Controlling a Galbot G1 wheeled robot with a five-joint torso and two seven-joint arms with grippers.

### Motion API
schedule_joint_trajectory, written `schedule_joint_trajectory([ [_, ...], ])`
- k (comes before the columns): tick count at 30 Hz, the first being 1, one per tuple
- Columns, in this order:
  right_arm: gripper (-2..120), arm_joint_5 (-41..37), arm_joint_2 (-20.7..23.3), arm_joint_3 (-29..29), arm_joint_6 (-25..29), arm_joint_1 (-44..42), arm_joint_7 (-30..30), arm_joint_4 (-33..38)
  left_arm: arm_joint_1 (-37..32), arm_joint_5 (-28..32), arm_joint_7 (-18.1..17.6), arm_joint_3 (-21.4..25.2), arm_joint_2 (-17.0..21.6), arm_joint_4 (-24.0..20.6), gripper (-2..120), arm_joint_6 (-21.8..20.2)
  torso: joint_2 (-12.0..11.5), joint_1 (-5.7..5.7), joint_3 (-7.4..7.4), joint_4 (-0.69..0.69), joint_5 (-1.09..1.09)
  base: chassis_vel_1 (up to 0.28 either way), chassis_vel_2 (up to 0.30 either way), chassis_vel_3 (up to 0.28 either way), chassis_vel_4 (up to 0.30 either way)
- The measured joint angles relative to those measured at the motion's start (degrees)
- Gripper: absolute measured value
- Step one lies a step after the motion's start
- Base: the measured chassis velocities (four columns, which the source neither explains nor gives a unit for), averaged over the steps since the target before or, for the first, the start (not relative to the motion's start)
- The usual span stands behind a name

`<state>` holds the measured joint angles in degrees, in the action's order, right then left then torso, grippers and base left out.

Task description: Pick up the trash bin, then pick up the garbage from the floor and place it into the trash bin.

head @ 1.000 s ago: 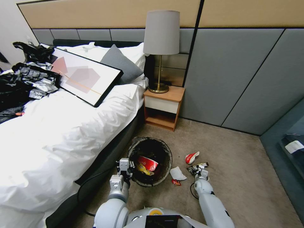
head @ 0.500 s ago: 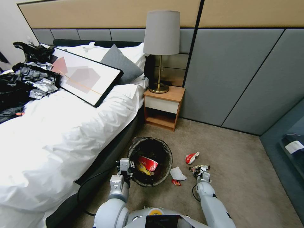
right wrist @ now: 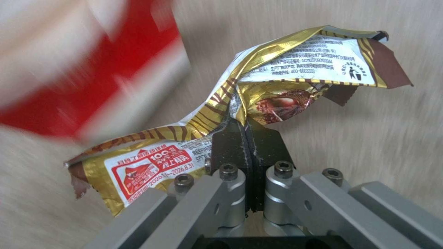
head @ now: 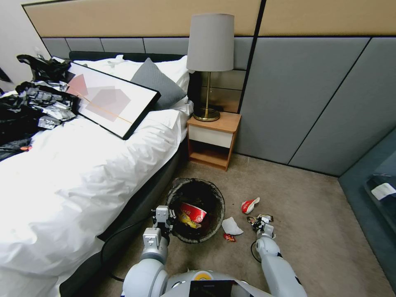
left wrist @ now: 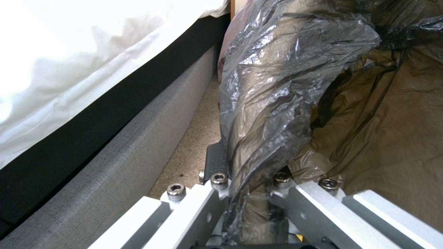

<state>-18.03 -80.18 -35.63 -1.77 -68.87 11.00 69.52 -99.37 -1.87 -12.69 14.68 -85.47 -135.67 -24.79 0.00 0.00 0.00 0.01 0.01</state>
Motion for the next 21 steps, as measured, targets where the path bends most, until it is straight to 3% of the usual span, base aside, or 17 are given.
schedule_joint_trajectory([
  [5,0,1.2,-0.9,-0.1,8.1,-6.1,-1.4,14.4,0.0,0.0,0.0,-0.3,0.0,0.3,0,0.0,0.0,0.00,0.00,-0.03,0.00,0.000,0.000,0.000,0.000],
  [6,0,1.2,-0.9,-0.1,8.1,-6.1,-1.4,14.4,0.0,0.0,0.0,-0.3,0.0,0.3,0,0.0,0.0,0.00,0.00,-0.03,0.00,0.000,0.000,0.000,0.000],
  [10,0,3.3,-1.4,0.7,15.5,-10.8,-7.2,31.4,0.0,-0.1,0.0,-1.1,0.0,0.3,0,0.0,0.0,0.00,0.00,-0.02,-0.02,0.000,0.000,0.000,0.000],
  [11,0,3.3,-1.4,0.7,15.5,-10.8,-7.2,31.4,0.0,-0.1,0.0,-1.1,0.0,0.3,0,0.0,0.0,0.00,0.00,-0.02,-0.02,0.000,0.000,0.000,0.000],
  [14,0,3.2,-1.2,3.1,19.3,-13.6,-14.4,42.8,0.0,-0.1,0.1,-1.4,0.1,0.4,0,-0.1,0.0,0.00,0.00,0.00,0.00,0.000,0.000,0.000,0.000],
  [18,0,3.3,-0.9,5.0,21.0,-14.9,-19.2,48.7,0.0,-0.1,0.1,-1.7,0.1,0.6,0,-0.1,0.0,0.00,0.00,-0.01,-0.05,0.000,0.000,0.000,0.000],
  [21,0,3.6,0.3,9.0,23.6,-17.0,-26.8,55.4,0.0,-0.2,0.2,-2.3,0.2,0.8,0,-0.2,0.0,0.00,0.00,-0.01,-0.02,0.000,0.000,0.000,0.000],
])
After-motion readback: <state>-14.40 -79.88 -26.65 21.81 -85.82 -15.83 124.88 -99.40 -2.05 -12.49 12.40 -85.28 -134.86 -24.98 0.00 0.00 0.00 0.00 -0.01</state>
